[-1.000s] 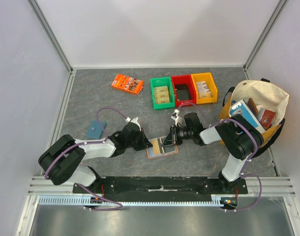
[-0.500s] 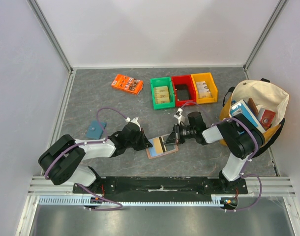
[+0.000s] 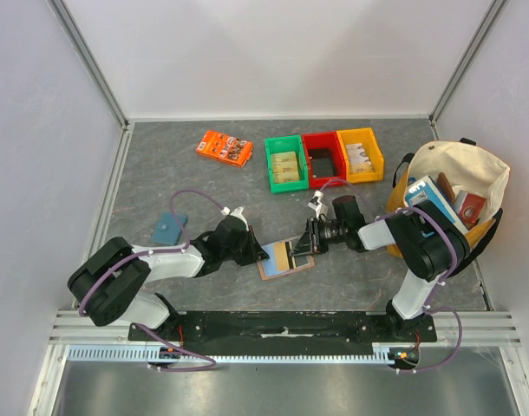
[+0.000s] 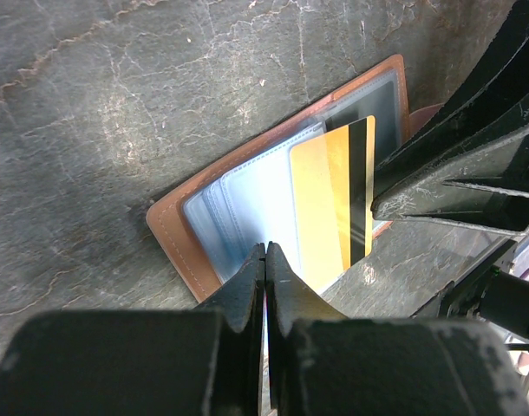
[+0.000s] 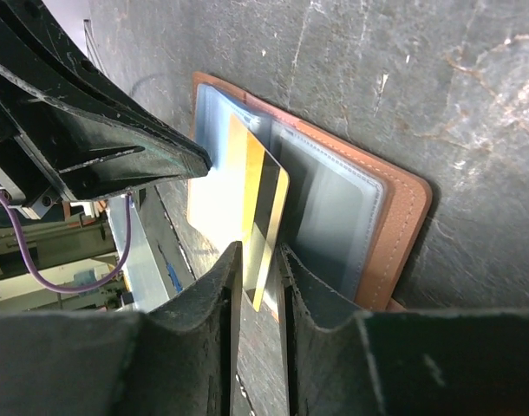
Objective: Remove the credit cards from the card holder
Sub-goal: Remove the credit card from the card holder, then place the credit card in the storage box.
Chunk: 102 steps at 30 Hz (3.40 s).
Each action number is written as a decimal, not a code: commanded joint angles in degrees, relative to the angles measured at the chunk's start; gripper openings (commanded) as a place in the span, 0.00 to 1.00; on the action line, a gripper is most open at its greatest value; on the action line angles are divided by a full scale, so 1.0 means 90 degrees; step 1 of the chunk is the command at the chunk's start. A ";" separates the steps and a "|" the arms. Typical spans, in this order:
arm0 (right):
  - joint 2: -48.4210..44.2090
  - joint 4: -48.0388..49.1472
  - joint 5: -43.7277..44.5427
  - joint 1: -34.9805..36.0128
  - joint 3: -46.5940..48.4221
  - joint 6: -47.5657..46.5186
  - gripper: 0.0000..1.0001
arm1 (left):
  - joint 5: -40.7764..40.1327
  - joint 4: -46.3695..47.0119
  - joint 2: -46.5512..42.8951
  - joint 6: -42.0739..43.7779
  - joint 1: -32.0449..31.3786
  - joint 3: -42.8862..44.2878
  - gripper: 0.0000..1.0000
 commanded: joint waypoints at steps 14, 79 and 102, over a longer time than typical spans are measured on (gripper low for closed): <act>0.0373 0.0306 0.0079 0.0206 0.0296 0.0158 0.02 | -0.0161 -0.0341 -0.0148 -0.0042 0.0019 -0.0220 0.02; -0.4197 -0.2224 0.1309 -0.0448 0.0638 0.1710 0.00 | -0.5523 0.4385 0.0564 1.0719 -0.3760 0.1030 0.48; -0.4314 -0.1814 0.1827 -0.0448 0.1409 0.0764 0.57 | -0.5368 0.2552 -0.0713 0.8115 -0.3449 0.0835 0.02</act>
